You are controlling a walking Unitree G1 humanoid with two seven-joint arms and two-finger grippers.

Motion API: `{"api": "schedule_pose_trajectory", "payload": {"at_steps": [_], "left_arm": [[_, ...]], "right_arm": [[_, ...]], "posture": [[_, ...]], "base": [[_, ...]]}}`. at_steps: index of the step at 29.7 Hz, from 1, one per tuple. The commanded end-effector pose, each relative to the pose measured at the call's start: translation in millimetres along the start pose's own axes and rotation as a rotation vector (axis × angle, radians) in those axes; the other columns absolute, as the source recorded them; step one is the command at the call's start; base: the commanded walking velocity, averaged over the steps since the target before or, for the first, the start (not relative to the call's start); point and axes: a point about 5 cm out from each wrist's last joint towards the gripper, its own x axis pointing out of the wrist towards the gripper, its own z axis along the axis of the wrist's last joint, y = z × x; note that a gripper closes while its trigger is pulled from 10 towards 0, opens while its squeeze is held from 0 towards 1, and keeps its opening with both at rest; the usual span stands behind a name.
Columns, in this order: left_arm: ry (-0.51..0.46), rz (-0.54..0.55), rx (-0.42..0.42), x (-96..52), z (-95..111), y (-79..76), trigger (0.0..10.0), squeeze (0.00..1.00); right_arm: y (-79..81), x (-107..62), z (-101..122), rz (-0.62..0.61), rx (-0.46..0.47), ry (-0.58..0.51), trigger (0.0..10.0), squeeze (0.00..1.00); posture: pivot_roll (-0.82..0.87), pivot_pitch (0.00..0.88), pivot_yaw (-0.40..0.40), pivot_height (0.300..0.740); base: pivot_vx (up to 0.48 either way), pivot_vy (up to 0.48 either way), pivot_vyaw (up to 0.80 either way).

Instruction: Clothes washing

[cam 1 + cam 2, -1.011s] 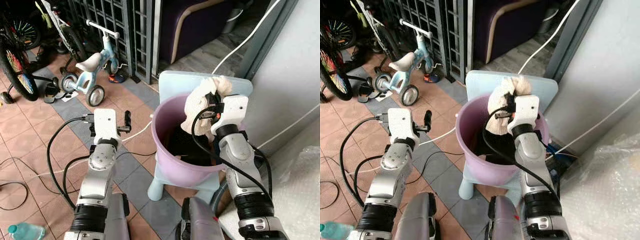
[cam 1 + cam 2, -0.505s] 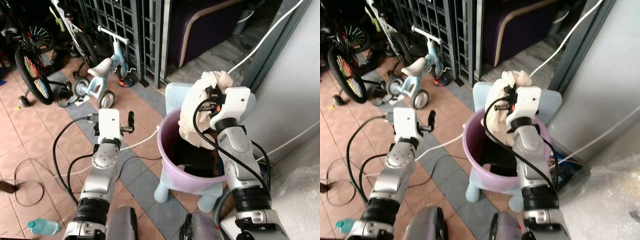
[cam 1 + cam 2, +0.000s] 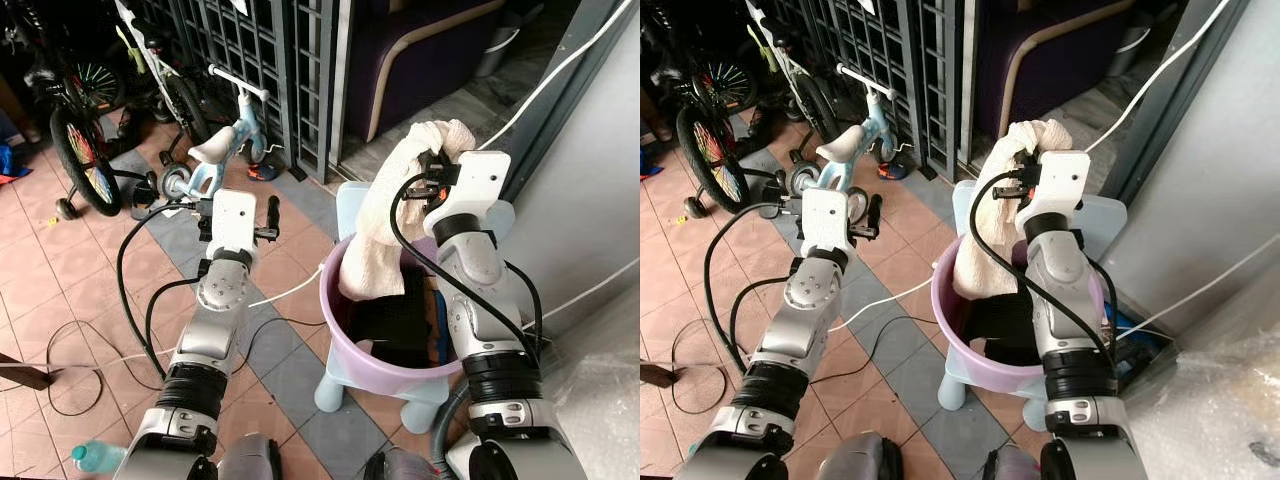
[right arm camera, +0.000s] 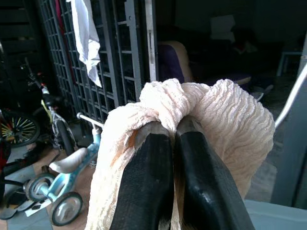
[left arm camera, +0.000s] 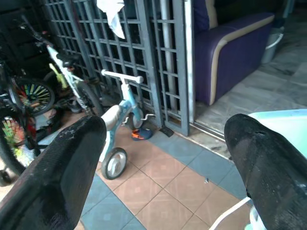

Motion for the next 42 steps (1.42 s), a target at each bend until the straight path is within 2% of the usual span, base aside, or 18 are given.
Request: {"api": "schedule_pose_trajectory", "payload": {"at_steps": [1, 5, 13, 27, 31, 33, 35, 42], "left_arm": [[0.001, 0.002, 0.008, -2.5, -2.8, -0.9, 10.0, 0.00], [0.002, 0.010, 0.005, -5.7, -3.4, 0.6, 10.0, 0.00], [0.040, 0.029, -0.001, -20.2, -14.4, 5.2, 10.0, 0.00], [0.051, 0.044, 0.001, -24.3, -13.6, 10.0, 10.0, 0.00], [0.051, 0.038, 0.002, -25.5, -13.7, 9.7, 10.0, 0.00], [0.049, 0.037, -0.003, -25.8, -13.5, 9.8, 10.0, 0.00], [0.031, 0.025, -0.018, -26.8, -10.9, 10.3, 10.0, 0.00], [0.012, 0.008, -0.058, -26.6, -6.3, 9.2, 10.0, 0.00]], "right_arm": [[-1.8, -1.8, 0.8, -0.007, -0.014, -0.001, 10.0, 0.00], [0.0, -5.6, 0.8, 0.003, -0.012, -0.001, 10.0, 0.00], [9.9, -15.4, -6.5, 0.051, -0.029, 0.032, 10.0, 0.00], [6.9, -8.3, 5.0, 0.054, -0.089, -0.001, 10.0, 0.00], [6.2, -8.6, 11.8, 0.040, -0.160, -0.048, 10.0, 0.00], [6.5, -8.6, 12.7, 0.040, -0.167, -0.055, 10.0, 0.00], [5.2, -8.9, 16.0, 0.024, -0.223, -0.078, 10.0, 0.00], [0.3, -7.3, 16.4, -0.009, -0.252, -0.077, 10.0, 0.00]], "posture": [[-0.01, 0.000, 0.008, 0.740], [-0.01, 0.000, 0.001, 0.740], [0.01, 0.000, -0.027, 0.740], [0.01, 0.000, -0.028, 0.740], [0.01, 0.000, -0.026, 0.740], [0.01, 0.000, -0.026, 0.740], [0.00, 0.000, -0.026, 0.740], [0.00, 0.000, -0.029, 0.740]], "base": [[0.000, 0.000, -0.80], [-0.068, 0.000, -0.80], [-0.334, 0.000, 0.00], [-0.323, 0.000, 0.00], [0.000, 0.000, -0.80], [0.000, 0.000, -0.80], [0.000, 0.000, -0.80], [0.000, 0.000, -0.80]]}}
